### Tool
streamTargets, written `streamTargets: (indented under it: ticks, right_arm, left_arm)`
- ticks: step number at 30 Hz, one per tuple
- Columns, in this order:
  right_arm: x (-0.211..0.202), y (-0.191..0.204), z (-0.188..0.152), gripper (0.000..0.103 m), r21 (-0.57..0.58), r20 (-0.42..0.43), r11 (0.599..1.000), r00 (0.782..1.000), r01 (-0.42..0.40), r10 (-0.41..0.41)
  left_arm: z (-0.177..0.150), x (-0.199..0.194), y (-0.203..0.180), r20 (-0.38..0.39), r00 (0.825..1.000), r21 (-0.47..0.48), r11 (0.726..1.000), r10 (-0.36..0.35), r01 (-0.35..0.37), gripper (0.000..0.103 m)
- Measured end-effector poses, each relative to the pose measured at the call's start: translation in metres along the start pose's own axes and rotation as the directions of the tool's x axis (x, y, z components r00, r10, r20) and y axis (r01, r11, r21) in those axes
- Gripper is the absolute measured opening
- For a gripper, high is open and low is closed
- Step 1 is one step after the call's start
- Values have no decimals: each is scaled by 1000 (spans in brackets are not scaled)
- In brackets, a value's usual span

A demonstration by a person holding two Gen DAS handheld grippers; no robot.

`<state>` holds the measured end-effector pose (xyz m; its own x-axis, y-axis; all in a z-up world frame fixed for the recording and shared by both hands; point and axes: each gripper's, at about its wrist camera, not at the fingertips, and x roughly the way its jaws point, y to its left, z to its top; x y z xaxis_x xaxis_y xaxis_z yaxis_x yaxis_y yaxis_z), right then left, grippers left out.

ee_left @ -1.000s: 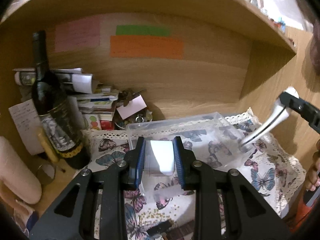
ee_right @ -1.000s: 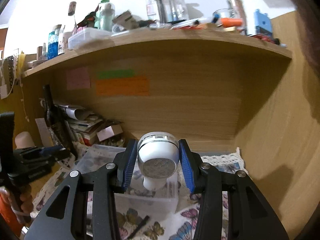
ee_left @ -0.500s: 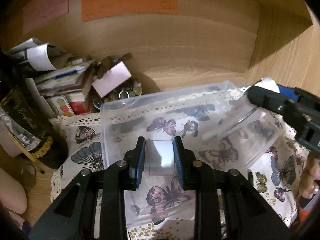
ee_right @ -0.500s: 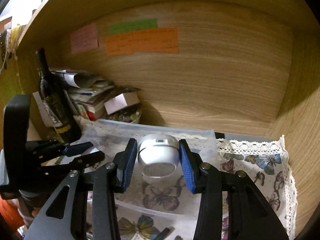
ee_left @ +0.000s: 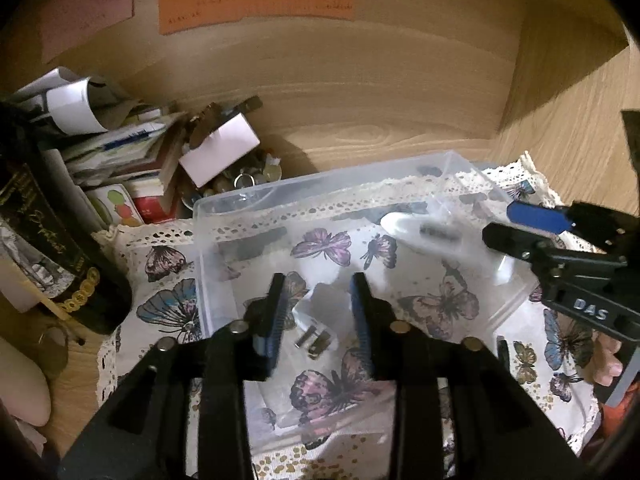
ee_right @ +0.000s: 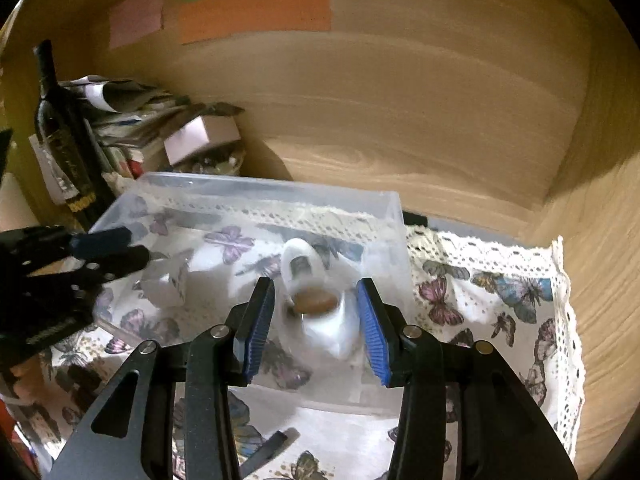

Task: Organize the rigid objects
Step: 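Lower the adapter into the clear box with the left tool while the right tool drops the massager in, then grasp the metal cylinder with the right tool while the left tool grasps the black pen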

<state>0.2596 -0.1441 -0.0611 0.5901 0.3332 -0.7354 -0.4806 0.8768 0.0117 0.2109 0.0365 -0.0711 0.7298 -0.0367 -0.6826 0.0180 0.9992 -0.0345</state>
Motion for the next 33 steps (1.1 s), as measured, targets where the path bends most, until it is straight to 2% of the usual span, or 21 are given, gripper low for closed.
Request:
streamTargets:
  ticks: [1,4,5,8,10,11,13,16,18,23,31,33]
  right_arm:
    - [0,-1,0,41,3,-7,1000,1000,6,-6]
    - [-6,-3,-3,53,21,0,1000,1000,11,-11]
    - [-10,-4,-4,54,25,10,1000,1000,6,-7]
    - [-28,-1,-7,56,22,50,1000,999,7,-8]
    - [-42,5,-10,66,24,85,1000,996,-2,0]
    - [-49,8,-12,68,24,101,1000,995,-9,7]
    - [-63,13,-19,71,16,128,1000,992,-20,18]
    - [-78,24,-30,77,3,153,999,988,-37,36]
    - [-84,31,-39,81,-2,161,999,986,-51,51]
    - [-87,41,-61,82,-8,138,999,989,-47,48]
    - [-72,48,-95,82,36,36,992,992,-119,118]
    - [-66,54,-103,82,34,3,988,989,-148,148]
  left_arm:
    - [0,-4,0,8,1000,-1,1000,2,-2,41]
    - [-1,-11,1,23,1000,2,1000,9,-9,46]
    - [-2,-16,1,30,1000,2,1000,9,-9,48]
    - [-5,-31,3,55,998,1,1000,15,-16,60]
    - [-8,-43,4,78,997,6,1000,30,-30,67]
    - [-10,-49,4,90,995,10,999,36,-37,70]
    - [-17,-59,6,111,993,17,999,46,-48,81]
    - [-33,-75,10,134,989,29,998,58,-63,88]
    - [-44,-80,12,129,990,35,997,62,-67,89]
    - [-75,-81,23,72,995,33,997,71,-74,89]
    - [-116,-75,31,-29,999,20,999,46,-45,89]
    - [-125,-75,30,-44,999,18,999,28,-28,84]
